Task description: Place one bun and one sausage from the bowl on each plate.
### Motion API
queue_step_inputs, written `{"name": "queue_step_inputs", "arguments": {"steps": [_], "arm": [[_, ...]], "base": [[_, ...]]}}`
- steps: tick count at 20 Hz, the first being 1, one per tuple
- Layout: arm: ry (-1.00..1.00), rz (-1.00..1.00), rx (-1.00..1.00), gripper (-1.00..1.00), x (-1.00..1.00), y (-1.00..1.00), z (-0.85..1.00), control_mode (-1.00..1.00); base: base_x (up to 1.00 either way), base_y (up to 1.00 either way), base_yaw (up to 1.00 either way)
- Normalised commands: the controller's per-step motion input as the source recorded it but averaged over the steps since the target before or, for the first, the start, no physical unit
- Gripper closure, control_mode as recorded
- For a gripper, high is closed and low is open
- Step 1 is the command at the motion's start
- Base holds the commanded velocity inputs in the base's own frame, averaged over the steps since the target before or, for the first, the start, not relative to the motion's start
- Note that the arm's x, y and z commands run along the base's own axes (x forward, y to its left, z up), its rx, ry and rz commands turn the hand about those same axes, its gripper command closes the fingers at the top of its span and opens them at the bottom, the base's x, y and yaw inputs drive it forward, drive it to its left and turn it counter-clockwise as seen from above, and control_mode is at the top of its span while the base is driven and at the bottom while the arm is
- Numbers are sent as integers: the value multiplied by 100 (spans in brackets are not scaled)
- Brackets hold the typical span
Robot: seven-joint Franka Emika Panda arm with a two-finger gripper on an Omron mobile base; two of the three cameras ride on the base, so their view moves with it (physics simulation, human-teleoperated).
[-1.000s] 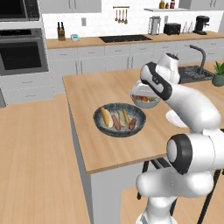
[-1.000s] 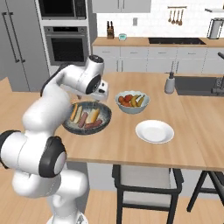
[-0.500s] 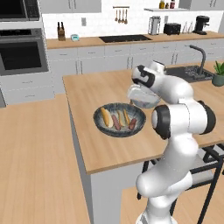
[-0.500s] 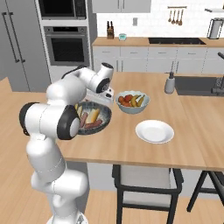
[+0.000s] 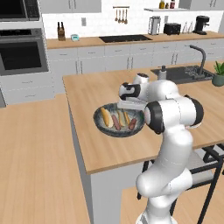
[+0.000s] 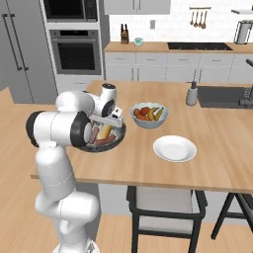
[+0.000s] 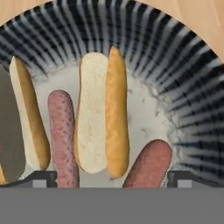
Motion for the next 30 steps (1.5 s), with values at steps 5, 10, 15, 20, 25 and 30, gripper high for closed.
{"name": "queue_step_inputs", "arguments": {"steps": [5,10,15,20,25,30], "arm": [[-8,-7,0,-100,41,-1,-51,-100],[0,-4,0,-100,30,15,-60,-100],[0,-5,0,100,1,36,-54,-100],[0,-6,0,100,0,27,-40,-100],[-7,-2,0,100,-20,-8,4,-100],[-34,-9,-1,100,-49,-34,93,-100]], "base": [[0,0,0],[0,0,0],[0,0,0],[0,0,0],[0,0,0],[0,0,0]]}}
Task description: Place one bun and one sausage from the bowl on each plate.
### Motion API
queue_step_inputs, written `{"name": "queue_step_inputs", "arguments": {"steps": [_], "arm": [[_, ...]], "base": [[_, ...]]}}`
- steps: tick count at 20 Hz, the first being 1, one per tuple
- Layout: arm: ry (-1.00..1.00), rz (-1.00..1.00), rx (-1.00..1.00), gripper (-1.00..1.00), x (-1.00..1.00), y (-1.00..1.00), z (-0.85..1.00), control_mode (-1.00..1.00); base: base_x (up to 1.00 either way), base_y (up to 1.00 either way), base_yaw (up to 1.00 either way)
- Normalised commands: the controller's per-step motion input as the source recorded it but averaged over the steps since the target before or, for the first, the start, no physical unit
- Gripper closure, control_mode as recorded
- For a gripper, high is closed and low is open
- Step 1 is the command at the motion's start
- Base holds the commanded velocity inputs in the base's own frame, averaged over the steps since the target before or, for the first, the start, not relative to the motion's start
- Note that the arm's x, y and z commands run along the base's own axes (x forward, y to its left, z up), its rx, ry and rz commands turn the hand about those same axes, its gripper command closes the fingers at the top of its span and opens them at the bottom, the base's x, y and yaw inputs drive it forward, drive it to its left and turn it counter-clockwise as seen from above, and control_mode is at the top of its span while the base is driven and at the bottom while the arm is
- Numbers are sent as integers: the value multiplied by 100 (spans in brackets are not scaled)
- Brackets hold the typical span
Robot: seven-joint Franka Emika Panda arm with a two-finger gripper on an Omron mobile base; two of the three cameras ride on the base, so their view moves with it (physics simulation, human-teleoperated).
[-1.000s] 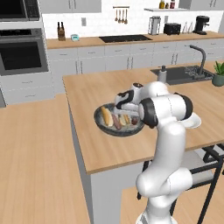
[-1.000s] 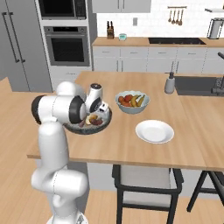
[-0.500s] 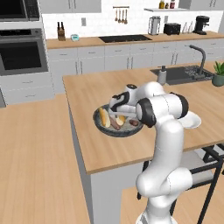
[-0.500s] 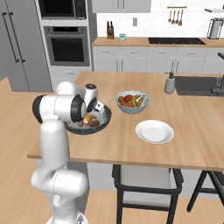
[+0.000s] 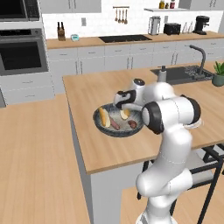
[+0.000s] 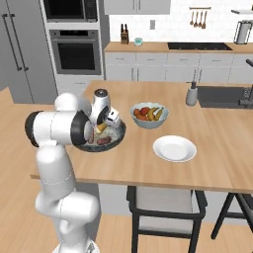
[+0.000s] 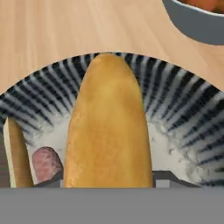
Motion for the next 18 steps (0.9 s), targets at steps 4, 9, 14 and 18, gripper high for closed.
{"name": "queue_step_inputs", "arguments": {"steps": [4,9,14,18], "arm": [[-27,-10,0,100,-74,-16,100,-100],[-5,-26,-1,100,-86,-60,100,-100],[3,-50,5,100,-63,-81,100,-100],[1,-52,13,100,-52,-80,74,-100]], "base": [[0,0,0],[0,0,0],[0,0,0],[0,0,0]]}}
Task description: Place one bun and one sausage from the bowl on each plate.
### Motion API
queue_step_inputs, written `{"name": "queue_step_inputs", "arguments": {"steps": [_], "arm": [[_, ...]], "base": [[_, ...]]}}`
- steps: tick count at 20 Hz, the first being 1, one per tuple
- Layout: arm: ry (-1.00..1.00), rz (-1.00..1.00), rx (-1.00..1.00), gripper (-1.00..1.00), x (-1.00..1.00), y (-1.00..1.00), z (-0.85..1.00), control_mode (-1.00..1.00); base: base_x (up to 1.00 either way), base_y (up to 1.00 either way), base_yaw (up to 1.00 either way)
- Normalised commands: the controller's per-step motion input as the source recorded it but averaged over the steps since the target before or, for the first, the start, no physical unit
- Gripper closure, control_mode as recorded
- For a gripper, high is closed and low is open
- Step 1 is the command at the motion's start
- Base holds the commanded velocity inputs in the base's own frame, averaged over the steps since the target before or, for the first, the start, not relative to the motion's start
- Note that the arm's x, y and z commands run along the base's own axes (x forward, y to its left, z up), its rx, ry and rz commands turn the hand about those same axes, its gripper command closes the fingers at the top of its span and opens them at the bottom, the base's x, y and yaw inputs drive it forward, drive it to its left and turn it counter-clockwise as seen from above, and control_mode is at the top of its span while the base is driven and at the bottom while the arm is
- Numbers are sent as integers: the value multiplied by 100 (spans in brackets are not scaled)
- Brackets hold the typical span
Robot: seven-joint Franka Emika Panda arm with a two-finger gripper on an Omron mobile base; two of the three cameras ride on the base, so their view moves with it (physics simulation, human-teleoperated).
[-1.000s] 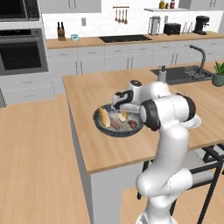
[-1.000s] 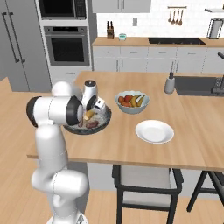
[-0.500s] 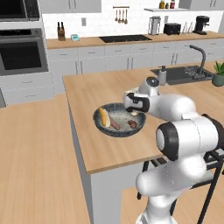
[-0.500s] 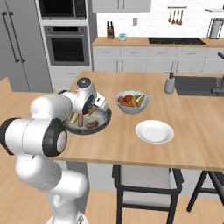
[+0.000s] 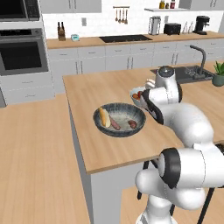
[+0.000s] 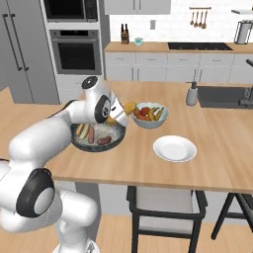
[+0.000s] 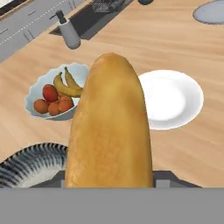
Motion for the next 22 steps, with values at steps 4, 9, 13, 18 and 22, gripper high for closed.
{"name": "queue_step_inputs", "arguments": {"steps": [4,9,13,18,22], "arm": [[1,-44,24,100,-64,-99,3,-100],[-2,-42,21,100,-55,-100,-24,-100],[-22,-30,6,100,-19,-77,-55,-100],[-12,-3,20,100,12,-42,-43,-100],[4,0,33,100,43,-56,-14,-100]], "base": [[0,0,0],[0,0,0],[0,0,0],[0,0,0],[0,0,0]]}}
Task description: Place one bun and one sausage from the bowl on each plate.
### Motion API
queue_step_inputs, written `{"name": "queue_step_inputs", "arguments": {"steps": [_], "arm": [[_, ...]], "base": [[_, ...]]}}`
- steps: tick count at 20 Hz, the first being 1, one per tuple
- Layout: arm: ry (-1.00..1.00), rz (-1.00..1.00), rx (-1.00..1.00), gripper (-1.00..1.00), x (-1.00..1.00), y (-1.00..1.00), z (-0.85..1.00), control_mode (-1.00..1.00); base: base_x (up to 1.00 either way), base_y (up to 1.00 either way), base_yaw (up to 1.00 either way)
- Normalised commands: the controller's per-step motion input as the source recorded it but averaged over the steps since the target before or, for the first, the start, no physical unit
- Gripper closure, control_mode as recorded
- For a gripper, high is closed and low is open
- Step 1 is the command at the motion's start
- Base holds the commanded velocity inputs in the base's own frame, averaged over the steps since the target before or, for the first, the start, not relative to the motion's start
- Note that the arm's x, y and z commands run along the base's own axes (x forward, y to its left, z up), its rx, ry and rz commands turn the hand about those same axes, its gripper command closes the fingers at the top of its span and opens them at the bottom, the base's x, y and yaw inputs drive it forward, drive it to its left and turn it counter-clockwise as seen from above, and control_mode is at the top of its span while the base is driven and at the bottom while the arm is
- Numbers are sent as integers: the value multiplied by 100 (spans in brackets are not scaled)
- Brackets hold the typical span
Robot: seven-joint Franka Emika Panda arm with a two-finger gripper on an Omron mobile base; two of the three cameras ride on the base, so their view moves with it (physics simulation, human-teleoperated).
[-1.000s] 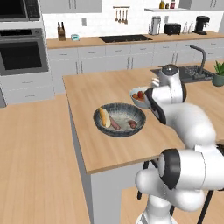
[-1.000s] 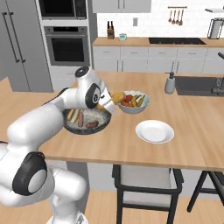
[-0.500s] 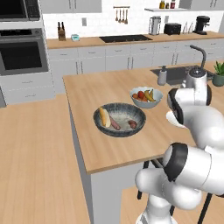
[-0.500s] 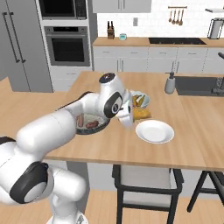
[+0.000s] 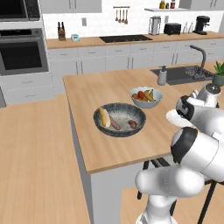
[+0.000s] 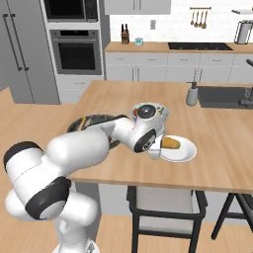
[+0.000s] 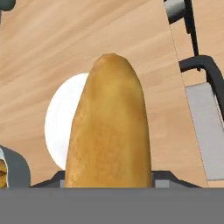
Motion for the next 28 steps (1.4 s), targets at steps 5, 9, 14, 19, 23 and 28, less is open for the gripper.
{"name": "queue_step_inputs", "arguments": {"steps": [5,9,14,19,23,28], "arm": [[6,1,18,100,83,-25,-16,-100],[13,2,11,100,63,-45,-55,-100],[5,0,5,100,38,-38,-84,-100],[0,2,0,100,82,1,-71,-100],[0,0,0,-100,62,10,-47,-100],[-1,4,-6,-100,20,24,0,-100]], "base": [[0,0,0],[0,0,0],[0,0,0],[0,0,0],[0,0,0],[0,0,0]]}}
